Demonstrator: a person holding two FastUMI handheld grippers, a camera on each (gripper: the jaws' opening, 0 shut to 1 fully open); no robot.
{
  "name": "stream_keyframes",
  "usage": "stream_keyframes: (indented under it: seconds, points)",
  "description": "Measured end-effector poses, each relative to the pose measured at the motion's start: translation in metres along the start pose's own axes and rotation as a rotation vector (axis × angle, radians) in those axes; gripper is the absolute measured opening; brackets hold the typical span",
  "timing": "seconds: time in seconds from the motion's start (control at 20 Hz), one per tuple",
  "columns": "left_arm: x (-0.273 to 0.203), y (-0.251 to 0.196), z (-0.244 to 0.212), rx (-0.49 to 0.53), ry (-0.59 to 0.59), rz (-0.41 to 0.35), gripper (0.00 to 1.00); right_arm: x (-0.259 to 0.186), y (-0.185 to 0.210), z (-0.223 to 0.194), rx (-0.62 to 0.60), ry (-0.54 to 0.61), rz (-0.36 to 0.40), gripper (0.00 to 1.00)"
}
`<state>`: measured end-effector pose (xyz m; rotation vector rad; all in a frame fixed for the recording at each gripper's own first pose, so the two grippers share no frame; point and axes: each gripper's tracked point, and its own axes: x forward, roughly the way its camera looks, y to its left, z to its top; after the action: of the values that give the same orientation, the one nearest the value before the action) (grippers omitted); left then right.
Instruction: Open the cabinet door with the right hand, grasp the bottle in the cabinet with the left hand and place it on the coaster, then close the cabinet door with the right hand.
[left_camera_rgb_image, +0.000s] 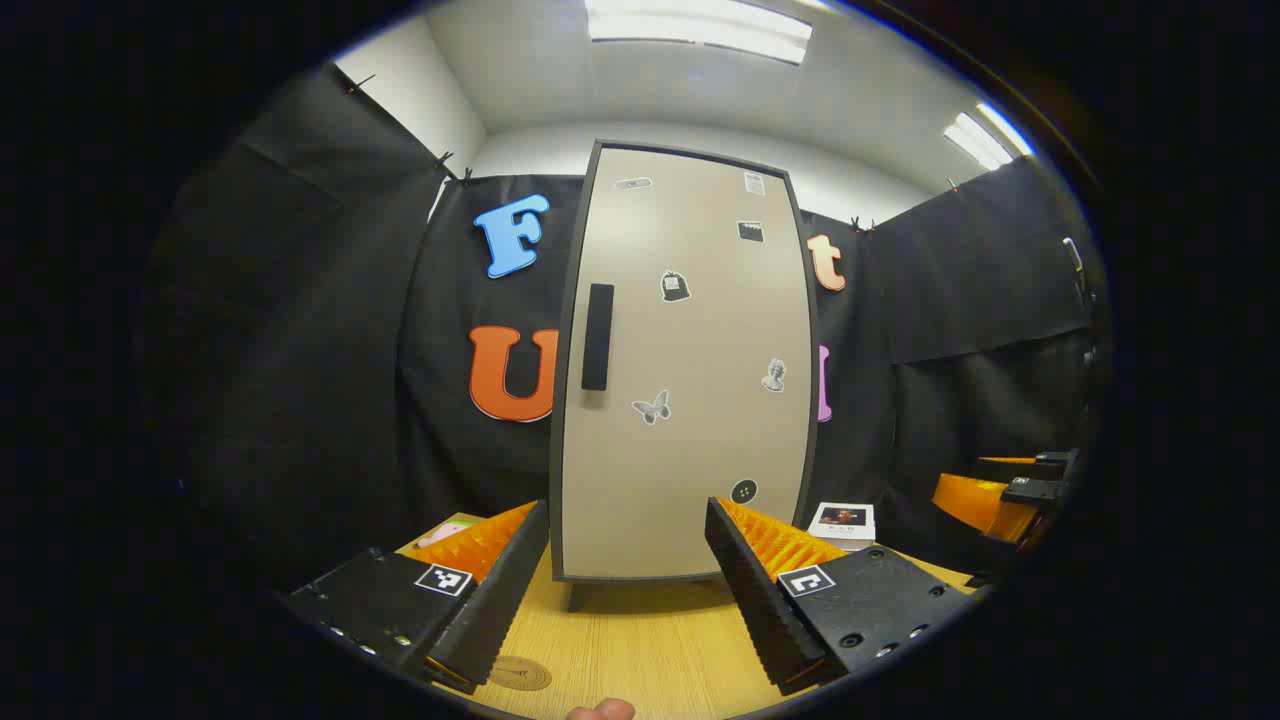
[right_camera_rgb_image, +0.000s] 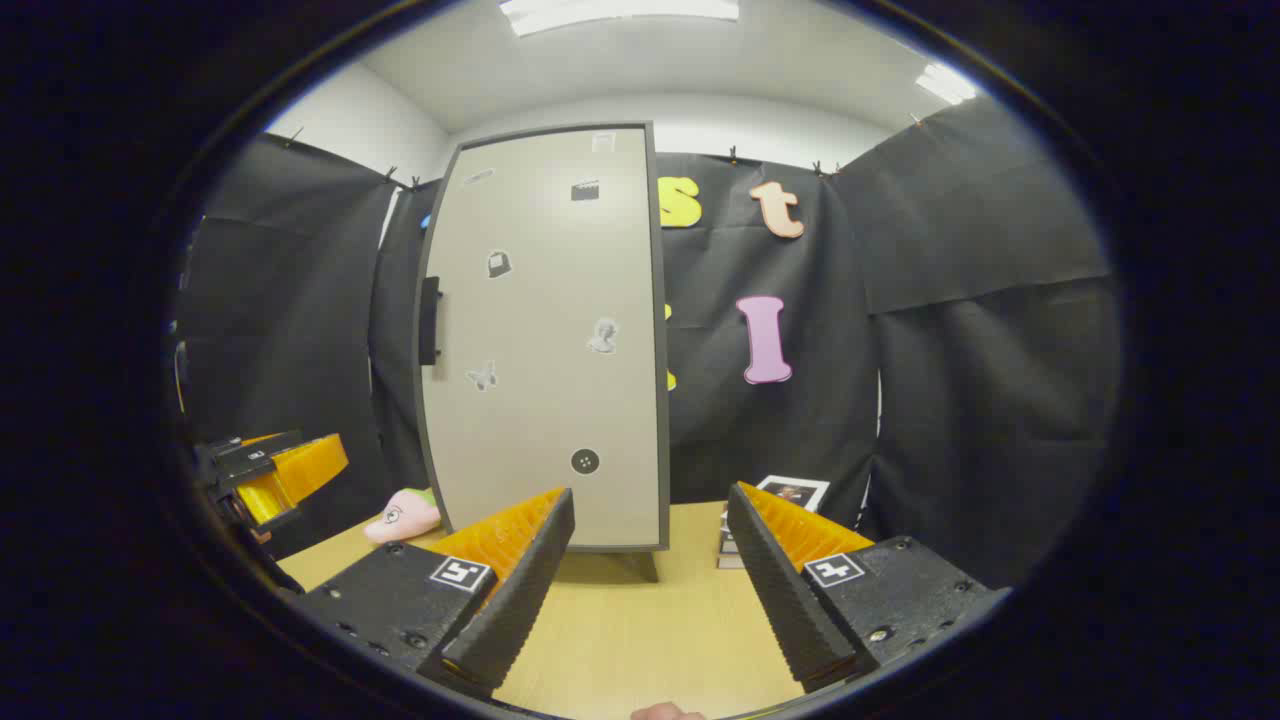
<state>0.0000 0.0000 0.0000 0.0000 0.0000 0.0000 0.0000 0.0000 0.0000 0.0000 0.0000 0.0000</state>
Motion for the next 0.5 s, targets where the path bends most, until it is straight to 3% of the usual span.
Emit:
stream_keyframes:
  seconds: [0.15, 0.2, 0.5]
  points:
    - [0.003, 0.002, 0.000, -0.007, -0.007, 0.004, 0.95, 0.003, 0.000, 0.001, 0.004, -0.001, -0.005, 1.00]
    - [0.004, 0.004, 0.001, 0.000, -0.015, 0.007, 0.95, 0.004, 0.000, -0.001, 0.009, 0.002, -0.003, 0.95]
    - [0.011, 0.004, -0.003, 0.008, -0.012, 0.008, 0.95, 0.011, 0.006, -0.003, 0.002, 0.010, 0.011, 0.95]
